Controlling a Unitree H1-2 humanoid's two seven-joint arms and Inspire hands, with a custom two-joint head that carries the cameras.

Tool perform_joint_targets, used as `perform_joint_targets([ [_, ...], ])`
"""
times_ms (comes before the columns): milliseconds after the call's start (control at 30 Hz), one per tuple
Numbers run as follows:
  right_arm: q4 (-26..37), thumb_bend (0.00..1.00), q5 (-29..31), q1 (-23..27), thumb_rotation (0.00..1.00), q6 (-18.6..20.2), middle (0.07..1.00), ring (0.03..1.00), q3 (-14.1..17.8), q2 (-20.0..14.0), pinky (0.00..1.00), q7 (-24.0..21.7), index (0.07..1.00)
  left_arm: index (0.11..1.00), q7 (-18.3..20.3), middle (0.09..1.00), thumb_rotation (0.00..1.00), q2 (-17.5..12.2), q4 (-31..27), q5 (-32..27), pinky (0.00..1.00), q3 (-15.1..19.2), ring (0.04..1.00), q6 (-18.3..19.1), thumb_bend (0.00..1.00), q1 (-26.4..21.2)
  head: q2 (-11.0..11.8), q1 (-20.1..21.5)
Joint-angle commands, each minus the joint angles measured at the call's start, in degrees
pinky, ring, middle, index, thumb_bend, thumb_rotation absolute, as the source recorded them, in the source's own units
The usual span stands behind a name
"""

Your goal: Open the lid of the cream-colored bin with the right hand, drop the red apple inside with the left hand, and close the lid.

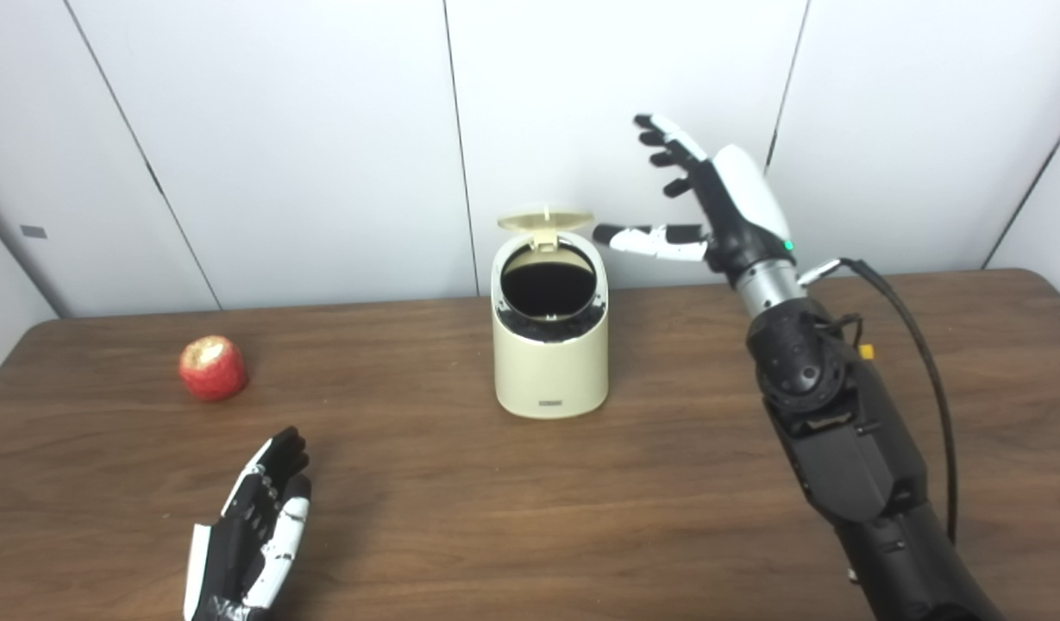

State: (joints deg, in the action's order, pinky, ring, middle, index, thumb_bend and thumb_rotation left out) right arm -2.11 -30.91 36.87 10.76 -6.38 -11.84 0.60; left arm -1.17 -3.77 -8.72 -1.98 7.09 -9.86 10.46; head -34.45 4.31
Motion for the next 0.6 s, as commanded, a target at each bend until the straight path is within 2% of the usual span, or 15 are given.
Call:
perform_joint_targets([
  [0,2.49,0.63,1.4,0.38,0.4,-0.81,0.848,0.824,1.21,-0.88,0.72,0.06,0.885,0.887,0.19,0.884,0.53,-1.04,3.1,0.26,0.87,0.46,0.877,-0.57,0.37,2.18,-0.04,0.16],
  [133,4.07,0.63,2.99,-2.46,0.39,-1.32,0.837,0.815,2.18,-2.06,0.69,0.02,0.868,0.885,0.25,0.879,0.51,-1.12,3.33,0.1,0.87,0.62,0.872,-0.76,0.38,2.08,-0.11,0.22],
  [200,5.01,0.59,3.67,-4.97,0.4,-1.48,0.841,0.812,2.39,-3.09,0.7,-0.57,0.868,0.886,0.25,0.877,0.52,-1.15,3.32,0.04,0.87,0.66,0.87,-0.68,0.37,2.04,-0.13,0.17],
  [300,6.49,0.54,2.77,-8.77,0.5,-0.35,0.86,0.828,1.93,-4.43,0.74,-1.61,0.896,0.885,0.14,0.875,0.53,-1.12,3.26,0.03,0.87,0.75,0.872,-0.36,0.37,1.93,-0.2,0.01],
  [367,6.92,0.51,3.39,-12.12,0.5,-0.67,0.864,0.828,2.11,-4.68,0.74,-1.75,0.888,0.878,0.04,0.871,0.53,-1.05,3.25,-0.07,0.87,0.85,0.867,-0.16,0.38,1.88,-0.21,0.1],
  [467,8.0,0.47,6.63,-16.89,0.53,-0.33,0.864,0.82,3.04,-4.16,0.73,-2.78,0.898,0.884,0.22,0.875,0.52,-1.2,3.22,-0.05,0.87,0.86,0.87,-0.12,0.38,1.85,-0.27,0.29],
  [567,10.51,0.45,12.12,-20.24,0.65,2.1,0.858,0.82,4.84,-1.82,0.75,-4.16,0.89,0.887,0.43,0.879,0.54,-1.38,3.44,-0.24,0.88,0.9,0.875,-0.33,0.38,1.71,-0.35,0.37],
])
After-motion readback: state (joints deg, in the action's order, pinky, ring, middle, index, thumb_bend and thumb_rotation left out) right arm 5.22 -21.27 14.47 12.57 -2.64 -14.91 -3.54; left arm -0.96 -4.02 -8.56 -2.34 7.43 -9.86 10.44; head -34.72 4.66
